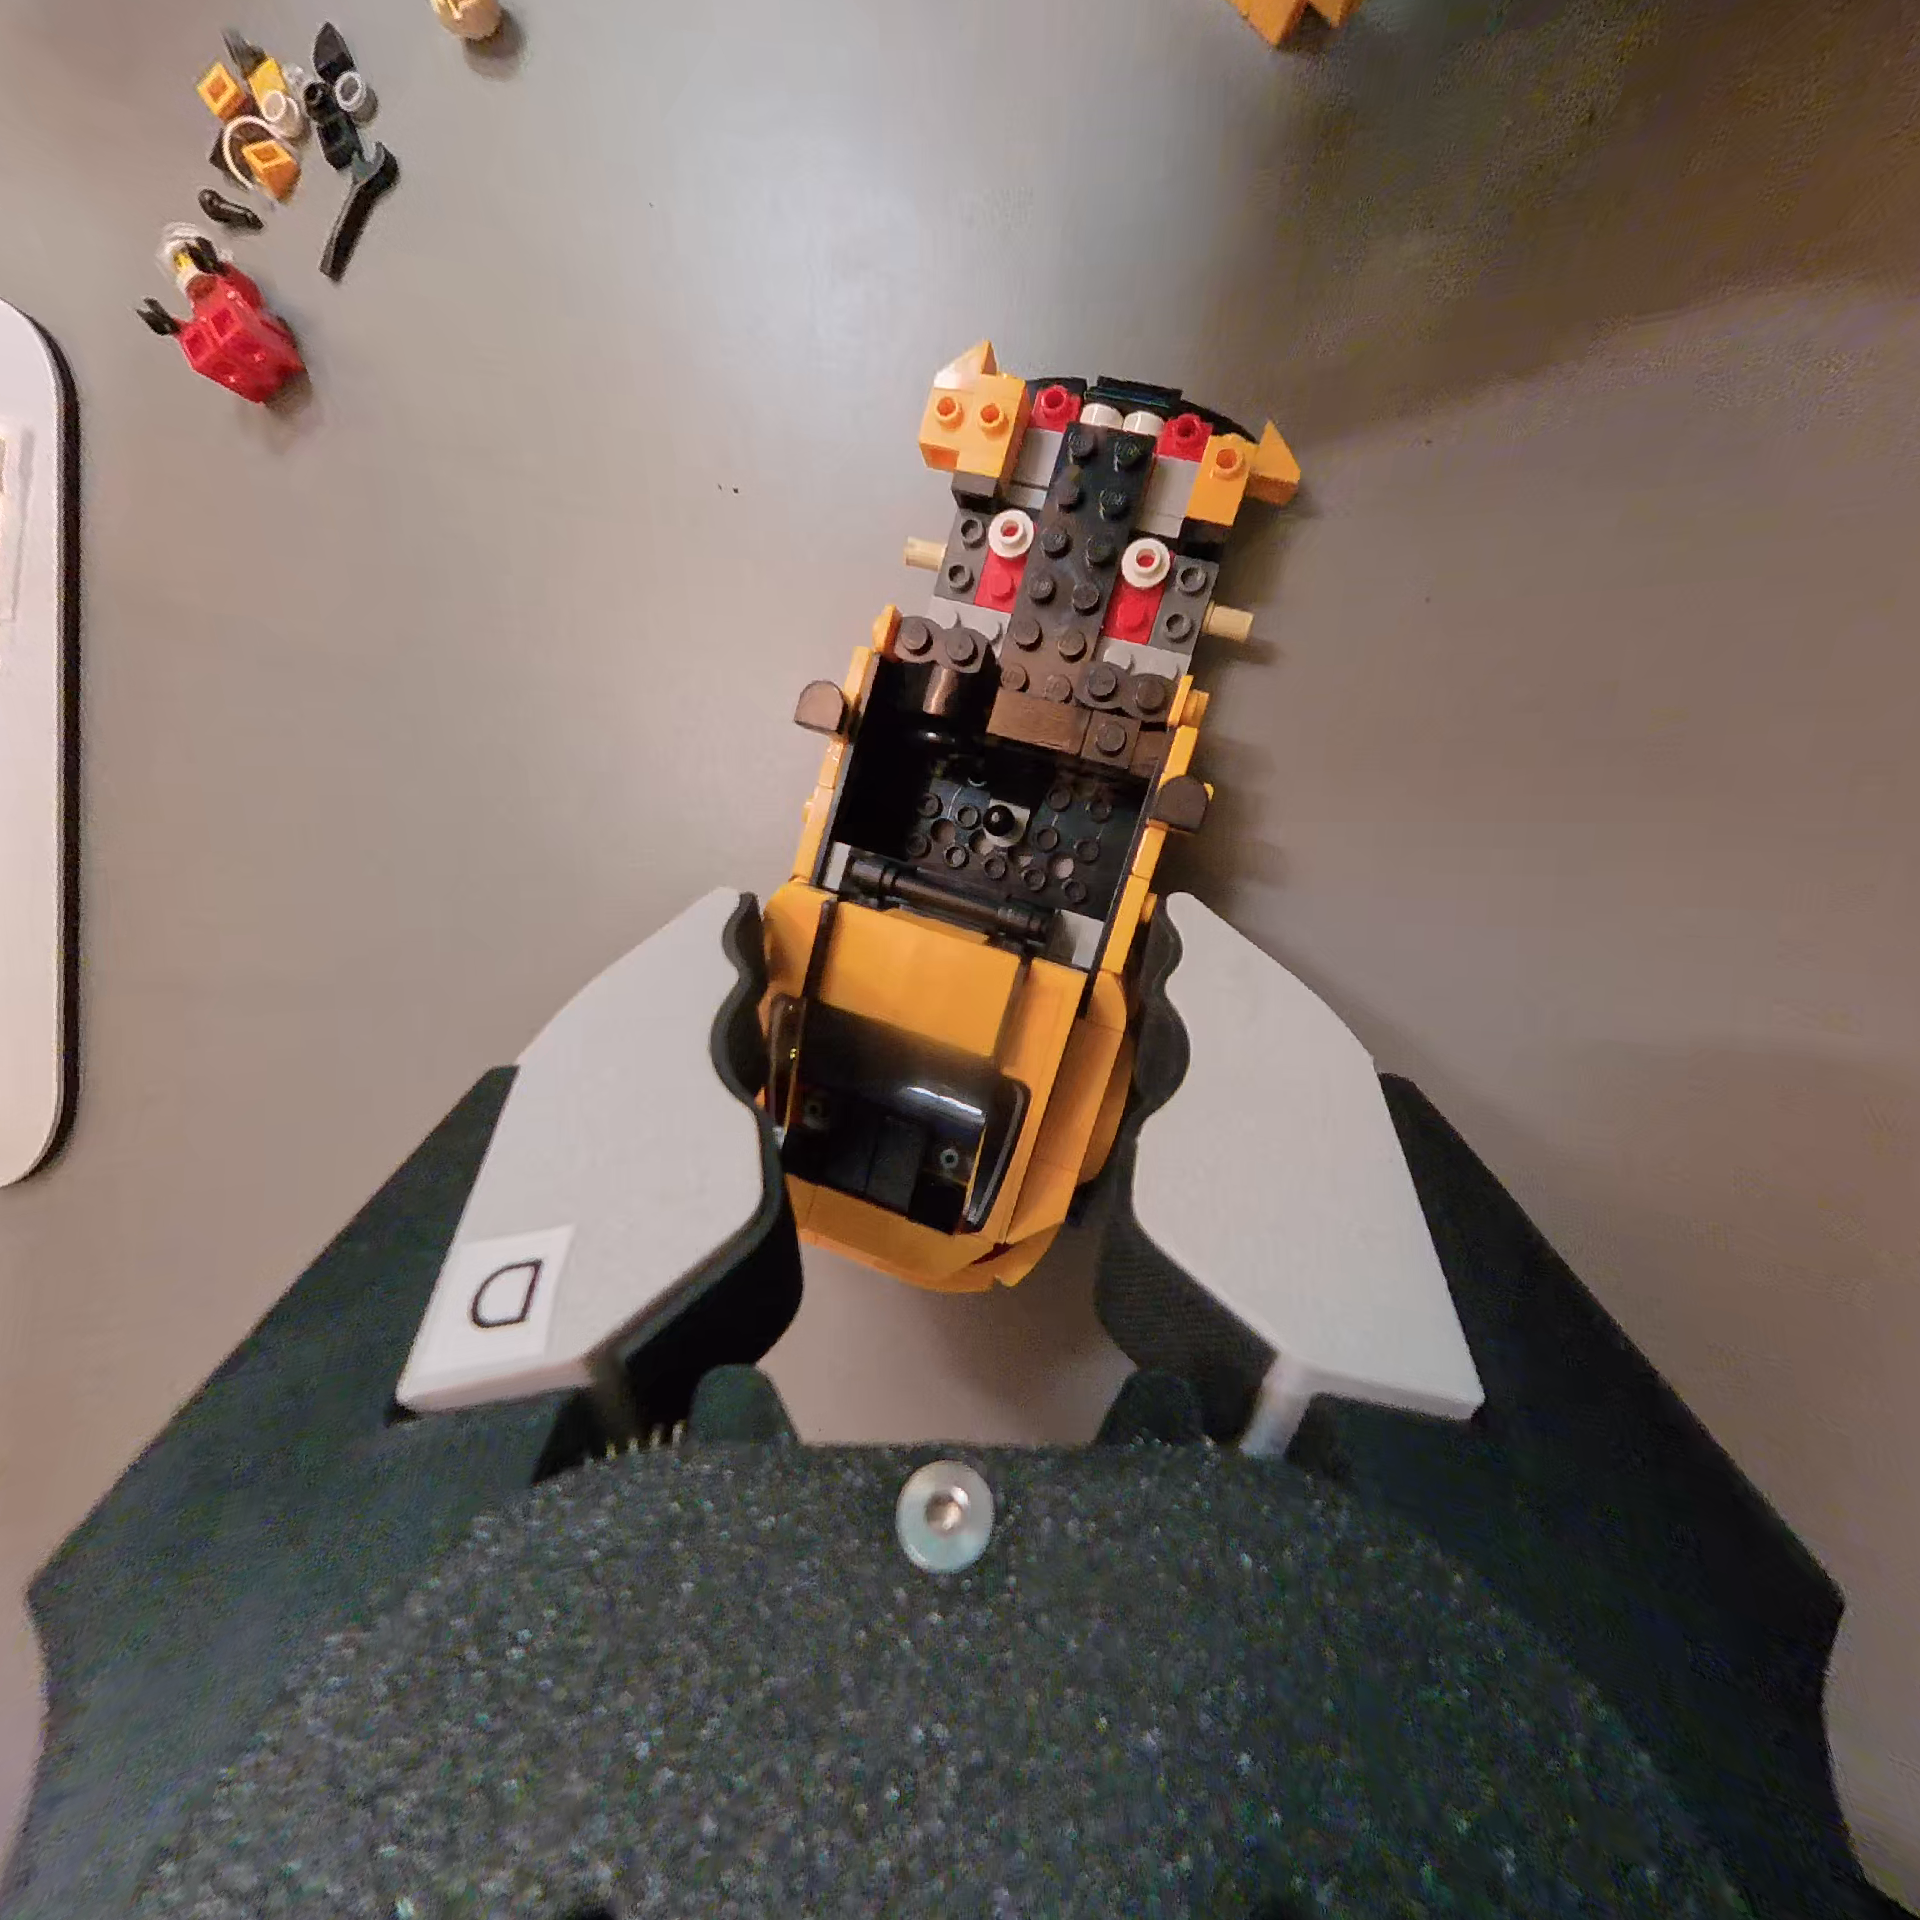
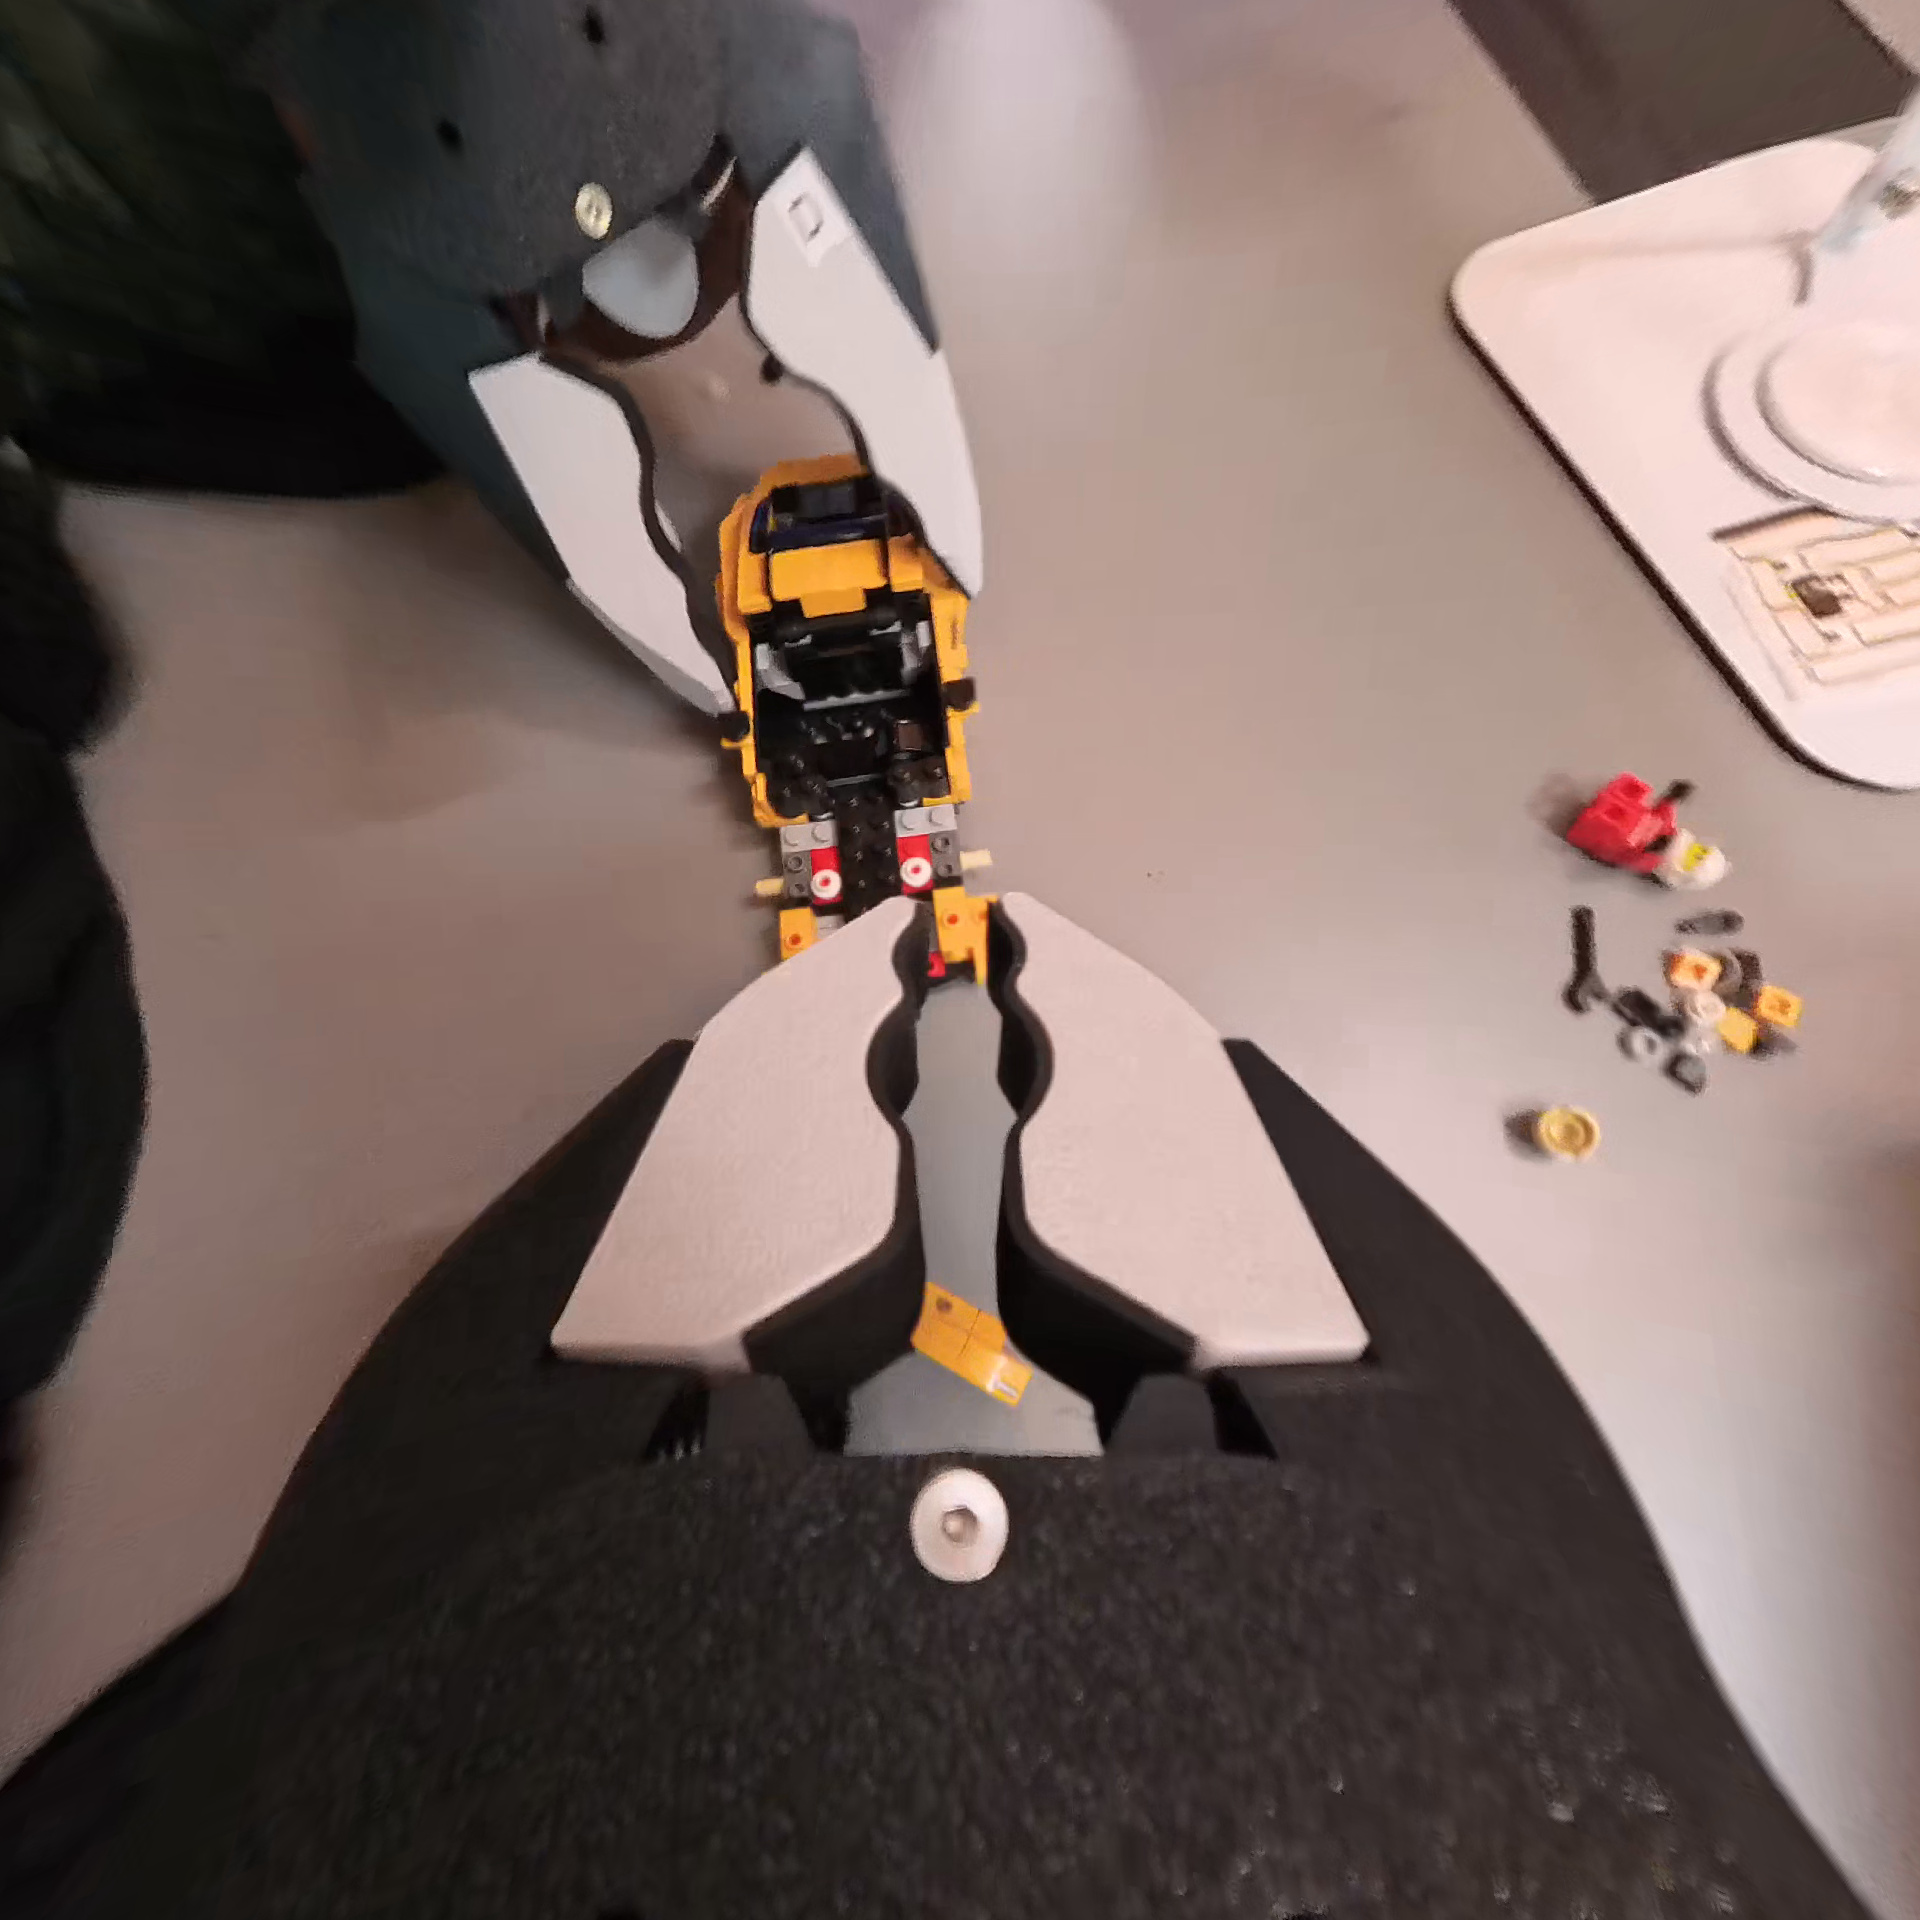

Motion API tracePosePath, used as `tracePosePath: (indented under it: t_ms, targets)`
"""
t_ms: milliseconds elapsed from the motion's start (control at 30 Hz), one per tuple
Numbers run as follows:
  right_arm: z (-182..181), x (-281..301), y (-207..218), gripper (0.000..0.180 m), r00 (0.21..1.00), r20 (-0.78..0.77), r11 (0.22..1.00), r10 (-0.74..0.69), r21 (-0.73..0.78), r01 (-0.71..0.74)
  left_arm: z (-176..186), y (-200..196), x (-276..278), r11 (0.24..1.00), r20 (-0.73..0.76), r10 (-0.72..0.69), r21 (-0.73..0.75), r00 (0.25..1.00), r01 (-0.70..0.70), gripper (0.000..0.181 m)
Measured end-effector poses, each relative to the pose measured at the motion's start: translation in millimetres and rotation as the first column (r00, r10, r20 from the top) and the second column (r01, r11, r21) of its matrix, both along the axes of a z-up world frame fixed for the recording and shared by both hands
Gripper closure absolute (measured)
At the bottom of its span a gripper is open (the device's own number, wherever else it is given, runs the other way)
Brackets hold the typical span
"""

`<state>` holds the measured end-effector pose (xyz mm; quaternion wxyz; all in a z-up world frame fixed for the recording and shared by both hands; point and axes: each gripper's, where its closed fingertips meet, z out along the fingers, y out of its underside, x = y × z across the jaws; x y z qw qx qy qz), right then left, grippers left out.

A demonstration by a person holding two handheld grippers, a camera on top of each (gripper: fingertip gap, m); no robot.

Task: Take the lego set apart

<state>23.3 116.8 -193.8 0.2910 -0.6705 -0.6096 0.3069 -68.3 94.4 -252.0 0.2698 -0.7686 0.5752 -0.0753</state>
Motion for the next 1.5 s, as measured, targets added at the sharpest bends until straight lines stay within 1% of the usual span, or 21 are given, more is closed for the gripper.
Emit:
tracePosePath:
  t_ms: [67, 133, 200, 300, 333, 433, 533, 633, 700, 900, 1033, 1133, 1233, 1300, 1500]
  targets:
    - [9.9, 12.0, 6.8, 0.165, 0.997, -0.047, 0.998, -0.059, -0.031, 0.057, 0.2, 0.1, -0.2, 1.000, 0.008, 0.000, 0.002, 1.000, 0.000, 0.112]
    - [14.6, 20.7, 7.0, 0.162, 0.995, -0.061, 0.997, -0.083, -0.016, 0.082, 1.9, -0.8, 0.6, 1.000, 0.033, -0.003, -0.005, 0.999, 0.003, 0.111]
    - [10.1, 20.9, -2.7, 0.161, 0.997, -0.044, 0.998, -0.067, -0.015, 0.066, 10.7, -1.8, 5.2, 1.000, 0.100, -0.015, -0.004, 0.995, 0.016, 0.109]
    - [-12.4, 3.8, -23.0, 0.161, 1.000, 0.015, 1.000, -0.003, -0.030, 0.004, 22.1, -2.6, 13.8, 0.999, 0.166, -0.038, -0.003, 0.985, 0.039, 0.107]
    - [-20.8, -4.7, -27.5, 0.161, 0.999, 0.041, 0.999, 0.016, -0.033, -0.014, 21.8, -3.0, 17.5, 0.999, 0.164, -0.052, -0.010, 0.985, 0.054, 0.107]
    - [-37.6, -23.6, -30.6, 0.161, 0.989, 0.128, 0.997, 0.068, -0.033, -0.064, 12.1, -3.8, 24.7, 0.994, 0.092, -0.095, -0.043, 0.991, 0.099, 0.103]
    - [-48.6, -26.1, -27.0, 0.161, 0.967, 0.231, 0.994, 0.111, -0.037, -0.105, 7.7, -3.2, 31.3, 0.987, 0.035, -0.144, -0.070, 0.989, 0.146, 0.104]
    - [-56.4, -23.9, -23.5, 0.161, 0.938, 0.316, 0.990, 0.140, -0.021, -0.140, 7.4, -0.8, 37.3, 0.980, 0.021, -0.173, -0.101, 0.985, 0.174, 0.106]
    - [-58.3, -24.8, -23.6, 0.163, 0.935, 0.320, 0.988, 0.154, -0.035, -0.151, 6.7, 2.2, 38.5, 0.977, 0.024, -0.189, -0.099, 0.982, 0.190, 0.110]
    - [-59.5, -28.1, -22.7, 0.165, 0.945, 0.290, 0.989, 0.150, -0.026, -0.149, 2.7, 1.5, 35.3, 0.974, 0.041, -0.185, -0.125, 0.982, 0.188, 0.110]
    - [-59.2, -30.7, -22.9, 0.164, 0.943, 0.293, 0.987, 0.161, -0.029, -0.160, 2.7, -0.1, 23.7, 0.969, -0.005, -0.204, -0.143, 0.979, 0.201, 0.105]
    - [-58.9, -31.0, -20.6, 0.164, 0.945, 0.286, 0.988, 0.157, -0.038, -0.153, 5.7, 3.9, 9.2, 0.975, -0.026, -0.188, -0.129, 0.982, 0.184, 0.103]
    - [-58.7, -32.5, -19.0, 0.164, 0.949, 0.279, 0.989, 0.148, -0.041, -0.142, -5.8, 3.9, -5.6, 0.973, -0.079, -0.186, -0.156, 0.979, 0.172, 0.102]
    - [-58.9, -34.0, -17.4, 0.164, 0.949, 0.280, 0.989, 0.145, -0.032, -0.141, -15.6, 2.2, -8.6, 0.971, -0.101, -0.194, -0.162, 0.976, 0.177, 0.105]
    - [-59.2, -33.9, -16.7, 0.164, 0.940, 0.305, 0.988, 0.151, -0.019, -0.153, -16.1, 1.8, -7.4, 0.973, -0.065, -0.200, -0.131, 0.978, 0.190, 0.105]
